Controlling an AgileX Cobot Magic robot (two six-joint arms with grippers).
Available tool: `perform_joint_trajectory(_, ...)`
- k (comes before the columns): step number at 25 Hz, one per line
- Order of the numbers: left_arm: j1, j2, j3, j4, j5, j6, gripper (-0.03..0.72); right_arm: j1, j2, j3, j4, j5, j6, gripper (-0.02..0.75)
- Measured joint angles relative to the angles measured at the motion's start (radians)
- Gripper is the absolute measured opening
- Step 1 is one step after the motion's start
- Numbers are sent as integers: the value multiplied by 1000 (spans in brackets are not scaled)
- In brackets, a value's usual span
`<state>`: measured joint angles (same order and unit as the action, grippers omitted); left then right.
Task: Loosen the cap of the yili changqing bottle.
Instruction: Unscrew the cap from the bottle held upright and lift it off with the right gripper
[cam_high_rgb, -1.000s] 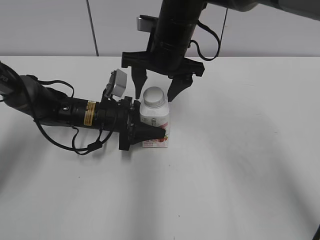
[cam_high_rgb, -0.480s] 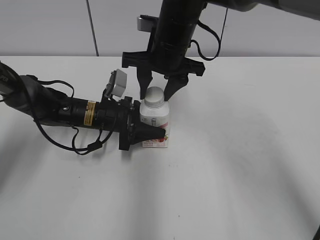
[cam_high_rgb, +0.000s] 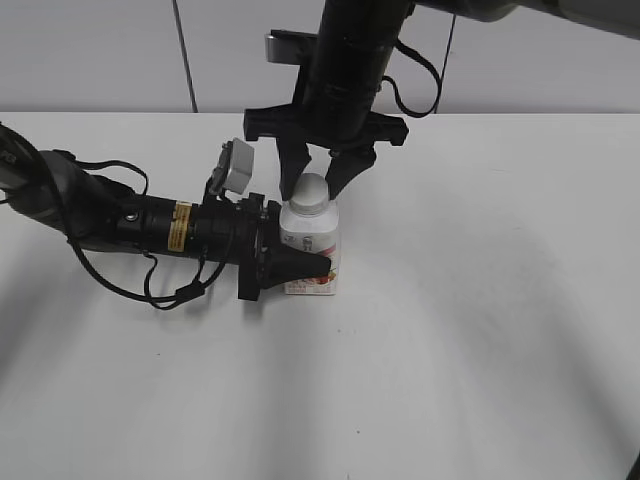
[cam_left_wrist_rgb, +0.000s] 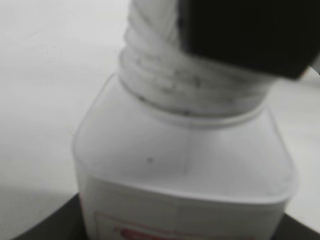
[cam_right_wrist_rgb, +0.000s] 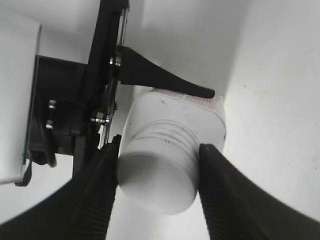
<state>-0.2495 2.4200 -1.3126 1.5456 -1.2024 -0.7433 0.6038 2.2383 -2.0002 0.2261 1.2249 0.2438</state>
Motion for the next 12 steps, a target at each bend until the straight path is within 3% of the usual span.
perform_joint_trajectory(12, 0, 0, 0, 1, 0, 0, 383, 0, 0, 0, 5, 1, -596, 396)
